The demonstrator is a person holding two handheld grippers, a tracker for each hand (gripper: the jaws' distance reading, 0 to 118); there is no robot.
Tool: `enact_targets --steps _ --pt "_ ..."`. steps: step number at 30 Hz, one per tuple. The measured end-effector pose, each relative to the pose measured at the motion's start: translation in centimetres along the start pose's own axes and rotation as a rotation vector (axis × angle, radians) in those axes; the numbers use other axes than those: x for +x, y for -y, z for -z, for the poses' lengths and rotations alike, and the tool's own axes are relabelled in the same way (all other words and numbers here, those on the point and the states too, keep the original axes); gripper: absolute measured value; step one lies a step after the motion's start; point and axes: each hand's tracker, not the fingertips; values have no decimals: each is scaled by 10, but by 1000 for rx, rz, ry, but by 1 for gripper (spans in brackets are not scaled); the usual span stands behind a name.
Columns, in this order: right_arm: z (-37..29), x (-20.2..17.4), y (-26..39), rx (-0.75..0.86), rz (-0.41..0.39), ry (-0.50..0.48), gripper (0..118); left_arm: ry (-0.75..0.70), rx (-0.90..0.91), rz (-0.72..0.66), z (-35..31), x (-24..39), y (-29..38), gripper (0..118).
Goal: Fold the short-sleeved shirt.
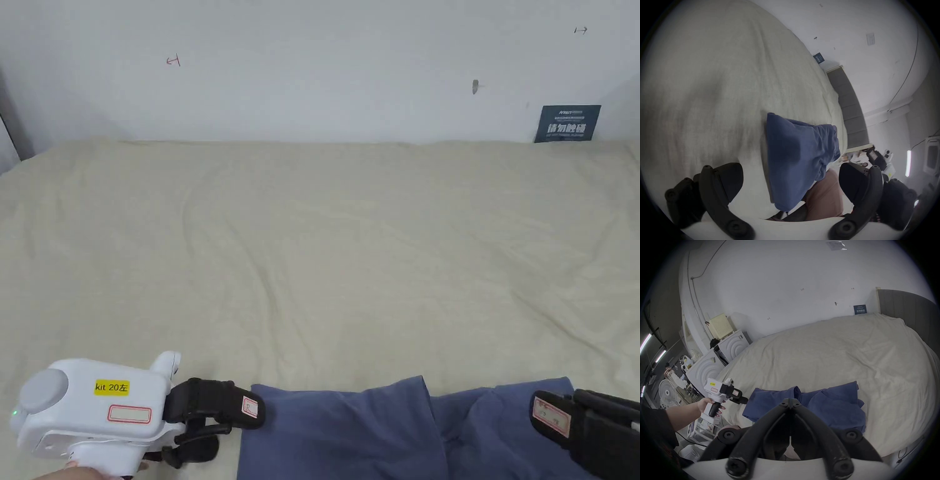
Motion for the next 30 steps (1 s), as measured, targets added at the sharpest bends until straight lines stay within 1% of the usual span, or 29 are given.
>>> enact_targets --steps 1,5,7,8,10,12,13,14,15,16,17,18,19,20,21,22,24,26,28,29,30 --pt "1 -1 1 -5 1 4 0 47 21 -11 5 -9 -4 118" --pt "8 0 2 -28 15 22 0 287 -5 -114 34 -24 -9 118" --pt "14 1 3 -49 21 30 0 322 -36 -166 49 -30 -16 118" --pt "16 2 4 -56 27 36 0 323 -37 -140 55 -26 -19 118" --pt "18 1 5 -67 33 45 0 244 -68 -56 59 -15 -23 118" --pt "19 1 6 -74 33 46 0 206 -55 -58 54 -11 -22 118" --pt "19 2 6 -77 33 43 0 183 -50 -54 50 -11 -21 116" --pt "20 2 6 -81 34 43 0 127 -41 -64 45 -5 -18 100" --pt "20 1 7 -87 35 43 0 36 -19 -32 39 -1 -17 71" --pt "21 0 7 -94 36 41 0 -100 -2 21 38 4 -17 24" --pt "22 0 8 -100 37 36 0 -200 -24 69 36 5 -17 9" --pt "22 -1 8 -104 37 28 0 -193 -27 66 34 10 -14 9" --pt "23 -2 9 -108 37 17 0 -144 -31 42 32 18 -11 9" --pt "24 -3 9 -110 35 11 0 -165 -25 69 29 27 -11 9" --pt "25 -4 10 -112 31 7 0 -225 -12 120 24 43 -13 9" --pt "26 -6 10 -115 28 9 0 -326 14 195 19 57 -13 9" --pt "27 -11 9 -118 11 16 0 -500 50 285 4 79 -11 9" --pt "28 -15 7 -119 -3 -13 0 -645 74 301 -9 97 -9 9" --pt "28 -18 7 -112 -7 -29 0 -884 60 383 -12 114 -4 9" --pt "28 -18 7 -107 -5 -36 0 -971 49 436 -12 121 -2 9" --pt "27 -18 6 -103 1 -45 0 -1019 34 462 -8 125 -5 9"
